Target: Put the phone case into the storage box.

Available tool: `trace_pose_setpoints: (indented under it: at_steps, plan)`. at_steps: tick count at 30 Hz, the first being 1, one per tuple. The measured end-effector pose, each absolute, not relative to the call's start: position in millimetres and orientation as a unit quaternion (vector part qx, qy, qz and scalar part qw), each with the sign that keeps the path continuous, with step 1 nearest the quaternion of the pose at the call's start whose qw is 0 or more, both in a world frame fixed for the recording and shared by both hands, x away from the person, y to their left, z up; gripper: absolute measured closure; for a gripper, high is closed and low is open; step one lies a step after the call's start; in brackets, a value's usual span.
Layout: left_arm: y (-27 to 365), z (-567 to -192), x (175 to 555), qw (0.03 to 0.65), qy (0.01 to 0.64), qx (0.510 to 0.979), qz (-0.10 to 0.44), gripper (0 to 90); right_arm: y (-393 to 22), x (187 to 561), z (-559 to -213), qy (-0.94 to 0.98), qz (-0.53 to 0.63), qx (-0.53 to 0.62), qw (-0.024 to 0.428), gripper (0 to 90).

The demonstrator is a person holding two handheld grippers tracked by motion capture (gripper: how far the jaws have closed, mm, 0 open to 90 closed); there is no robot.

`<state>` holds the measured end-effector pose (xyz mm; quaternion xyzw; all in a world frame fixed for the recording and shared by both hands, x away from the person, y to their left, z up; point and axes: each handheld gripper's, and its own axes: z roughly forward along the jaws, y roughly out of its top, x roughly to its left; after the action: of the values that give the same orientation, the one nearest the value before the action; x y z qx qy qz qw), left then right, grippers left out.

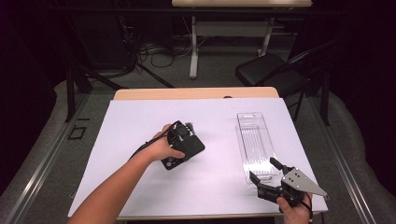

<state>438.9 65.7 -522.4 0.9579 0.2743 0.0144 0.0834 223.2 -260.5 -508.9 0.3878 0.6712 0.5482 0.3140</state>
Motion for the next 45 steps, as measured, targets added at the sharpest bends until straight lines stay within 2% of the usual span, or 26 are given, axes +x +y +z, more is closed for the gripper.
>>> trace_pose_setpoints:
  at_steps: [14,20,45]
  plan:
    - [63.0,-533.0,443.5,0.059,0.277,0.959,0.012,1.0,-260.4,223.2,-509.7,0.671,0.548,0.39,0.312,14.1]
    - [63.3,-534.8,443.5,0.049,0.278,0.959,0.001,8.3,-260.0,223.2,-509.7,0.671,0.549,0.388,0.313,14.0]
    - [61.4,-535.0,446.9,0.039,0.296,0.954,-0.007,10.0,-260.5,223.2,-510.1,0.673,0.548,0.389,0.31,14.1]
